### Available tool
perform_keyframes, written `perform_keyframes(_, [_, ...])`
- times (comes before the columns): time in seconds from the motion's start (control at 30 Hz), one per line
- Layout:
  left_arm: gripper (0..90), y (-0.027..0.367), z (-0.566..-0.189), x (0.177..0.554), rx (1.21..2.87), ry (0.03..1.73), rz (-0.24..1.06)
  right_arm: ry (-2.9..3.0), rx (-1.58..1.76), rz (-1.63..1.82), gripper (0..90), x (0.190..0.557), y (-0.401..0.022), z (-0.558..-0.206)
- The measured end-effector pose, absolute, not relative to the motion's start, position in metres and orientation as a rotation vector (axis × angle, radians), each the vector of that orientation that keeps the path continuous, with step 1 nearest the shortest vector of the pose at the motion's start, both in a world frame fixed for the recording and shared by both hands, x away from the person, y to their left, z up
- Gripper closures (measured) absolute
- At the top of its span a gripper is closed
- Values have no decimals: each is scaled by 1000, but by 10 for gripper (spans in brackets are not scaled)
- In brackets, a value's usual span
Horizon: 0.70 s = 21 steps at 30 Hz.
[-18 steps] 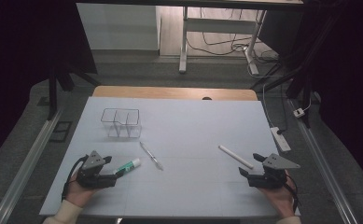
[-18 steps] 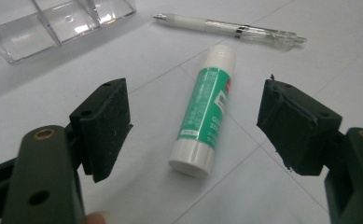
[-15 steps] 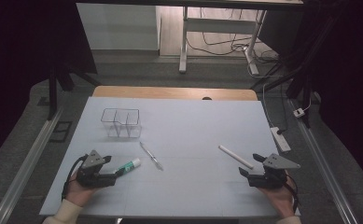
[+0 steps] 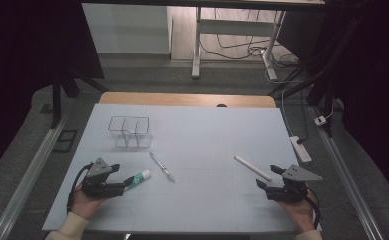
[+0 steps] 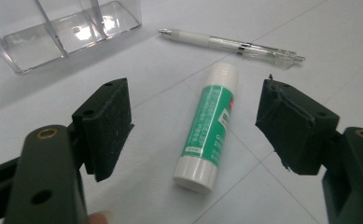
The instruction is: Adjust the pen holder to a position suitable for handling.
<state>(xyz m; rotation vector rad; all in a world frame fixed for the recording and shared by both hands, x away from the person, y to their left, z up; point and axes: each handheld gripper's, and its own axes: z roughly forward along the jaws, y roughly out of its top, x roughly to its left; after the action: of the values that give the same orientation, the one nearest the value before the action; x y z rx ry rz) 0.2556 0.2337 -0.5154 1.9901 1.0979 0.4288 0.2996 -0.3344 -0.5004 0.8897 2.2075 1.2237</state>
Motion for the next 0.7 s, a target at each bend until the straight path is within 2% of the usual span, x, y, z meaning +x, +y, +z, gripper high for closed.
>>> perform_keyframes(0.5, [293, 242, -501, 259, 1921, 1129, 424, 2221, 859, 1217, 237, 301, -321, -498])
perform_keyframes(0.7, [360, 244, -500, 267, 1916, 1138, 408, 2234, 872, 1206, 244, 304, -319, -502])
